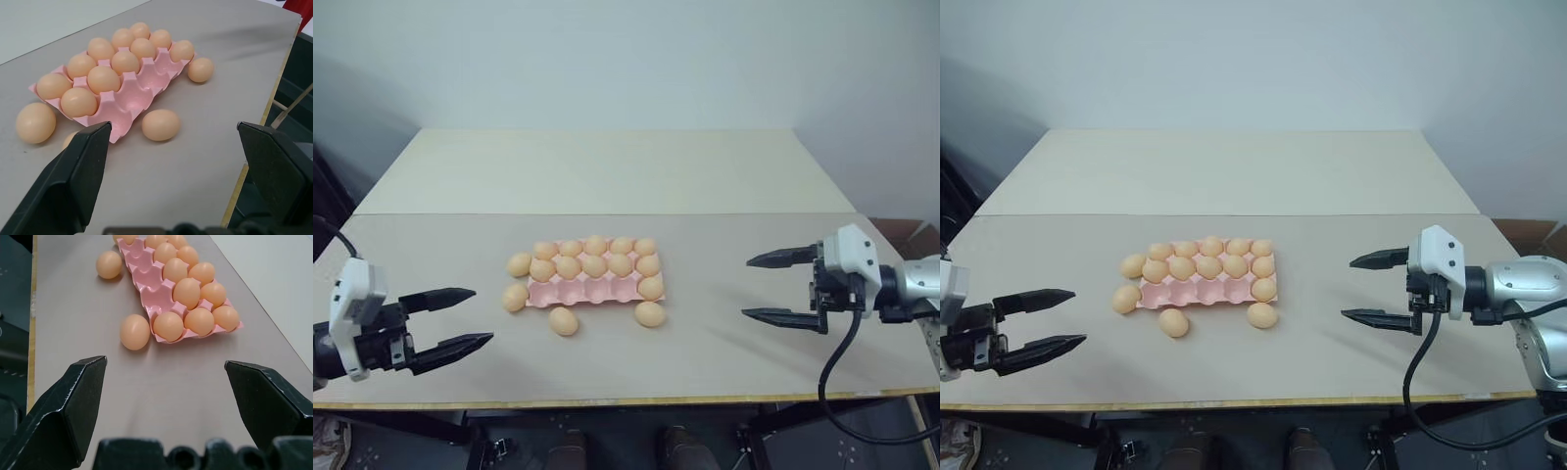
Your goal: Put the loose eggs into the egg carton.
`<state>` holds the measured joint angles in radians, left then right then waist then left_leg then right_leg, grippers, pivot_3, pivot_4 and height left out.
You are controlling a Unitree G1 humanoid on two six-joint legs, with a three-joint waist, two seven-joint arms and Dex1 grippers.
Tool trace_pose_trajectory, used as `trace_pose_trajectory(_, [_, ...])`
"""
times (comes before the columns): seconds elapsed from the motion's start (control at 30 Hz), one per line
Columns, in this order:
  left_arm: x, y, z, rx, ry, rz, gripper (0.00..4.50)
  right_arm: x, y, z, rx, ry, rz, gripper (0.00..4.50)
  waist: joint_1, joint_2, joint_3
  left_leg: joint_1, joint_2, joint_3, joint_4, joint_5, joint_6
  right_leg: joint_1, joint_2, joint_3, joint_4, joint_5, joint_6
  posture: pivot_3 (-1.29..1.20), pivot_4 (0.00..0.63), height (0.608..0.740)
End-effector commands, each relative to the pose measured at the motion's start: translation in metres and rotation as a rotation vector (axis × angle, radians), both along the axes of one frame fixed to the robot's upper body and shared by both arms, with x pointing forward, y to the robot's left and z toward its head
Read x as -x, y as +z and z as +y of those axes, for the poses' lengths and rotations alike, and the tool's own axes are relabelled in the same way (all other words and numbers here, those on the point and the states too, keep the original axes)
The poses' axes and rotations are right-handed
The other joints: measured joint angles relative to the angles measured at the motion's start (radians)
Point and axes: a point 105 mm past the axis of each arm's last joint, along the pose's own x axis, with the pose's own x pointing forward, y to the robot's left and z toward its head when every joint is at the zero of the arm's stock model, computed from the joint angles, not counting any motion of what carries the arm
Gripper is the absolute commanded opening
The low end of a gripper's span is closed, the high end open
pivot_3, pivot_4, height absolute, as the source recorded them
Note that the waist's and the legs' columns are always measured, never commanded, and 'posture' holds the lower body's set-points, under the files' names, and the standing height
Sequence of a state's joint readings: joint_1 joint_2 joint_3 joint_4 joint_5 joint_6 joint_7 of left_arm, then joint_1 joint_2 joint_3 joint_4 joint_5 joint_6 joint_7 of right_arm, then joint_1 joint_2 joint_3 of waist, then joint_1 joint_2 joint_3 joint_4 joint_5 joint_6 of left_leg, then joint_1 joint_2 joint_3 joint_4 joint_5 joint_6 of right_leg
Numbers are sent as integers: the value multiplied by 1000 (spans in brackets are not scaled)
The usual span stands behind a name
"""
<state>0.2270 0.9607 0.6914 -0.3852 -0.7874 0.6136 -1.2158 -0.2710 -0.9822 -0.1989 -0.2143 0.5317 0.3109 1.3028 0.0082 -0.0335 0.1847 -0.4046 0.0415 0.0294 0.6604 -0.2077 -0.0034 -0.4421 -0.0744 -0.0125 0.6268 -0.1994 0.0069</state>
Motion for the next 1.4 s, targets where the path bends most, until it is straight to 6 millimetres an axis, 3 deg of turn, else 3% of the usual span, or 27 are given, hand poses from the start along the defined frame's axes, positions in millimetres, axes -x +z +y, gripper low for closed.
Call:
trace_pose_trajectory(0.03, [-4, 10, -5, -9, -39, -45, 4485, 6, 10, 10, 3, 48, -52, 4500, 4, 0, 0, 0, 0, 0, 0, 0, 0, 0, 0, 0, 0, 0, 0, 0, 150, 740])
trace_pose_trajectory(0.2, [-9, 10, -11, -9, -88, -37, 4485, 5, -6, 32, 21, 62, -41, 4500, 1, -1, 0, 0, 0, 0, 0, 0, 0, 0, 0, 0, 0, 0, 0, 0, 150, 740])
trace_pose_trajectory(0.37, [-14, 12, -17, 11, -128, -40, 4485, 3, -34, 65, 47, 34, 10, 4500, -3, -1, 0, 0, 2, 0, 0, 0, 0, -1, 2, 0, 0, 0, 0, 0, 150, 740])
trace_pose_trajectory(0.6, [-14, 10, -18, 6, -144, -26, 4485, -13, -63, 99, 57, -76, 83, 4500, -6, -1, -1, 0, 2, 1, 0, 0, 0, -1, 2, 0, 1, 1, -1, 0, 150, 740])
trace_pose_trajectory(1.03, [-12, 9, -21, -2, -152, -15, 4485, -27, -92, 125, 119, -141, 153, 4500, -6, -1, -1, -2, 3, 1, 0, 0, 0, -3, 4, 0, 1, 1, -2, 0, 150, 740])
trace_pose_trajectory(1.13, [-12, 8, -21, -6, -154, -14, 4500, -30, -93, 128, 109, -156, 154, 3876, -6, -1, -1, -2, 3, 1, 0, 0, 0, -3, 4, 1, 1, 1, -2, 0, 150, 740])
trace_pose_trajectory(1.33, [-13, 8, -21, -9, -154, -19, 4500, -26, -80, 127, 67, -144, 120, 1900, -6, -1, -1, -2, 4, 1, 0, 0, 0, -3, 5, 1, 1, 2, -2, 0, 150, 740])
trace_pose_trajectory(1.4, [-13, 8, -20, -11, -152, -20, 4500, -19, -68, 123, 46, -114, 101, 1812, -6, -1, -1, -2, 4, 1, 0, 0, 0, -3, 5, 1, 1, 2, -2, 0, 150, 740])
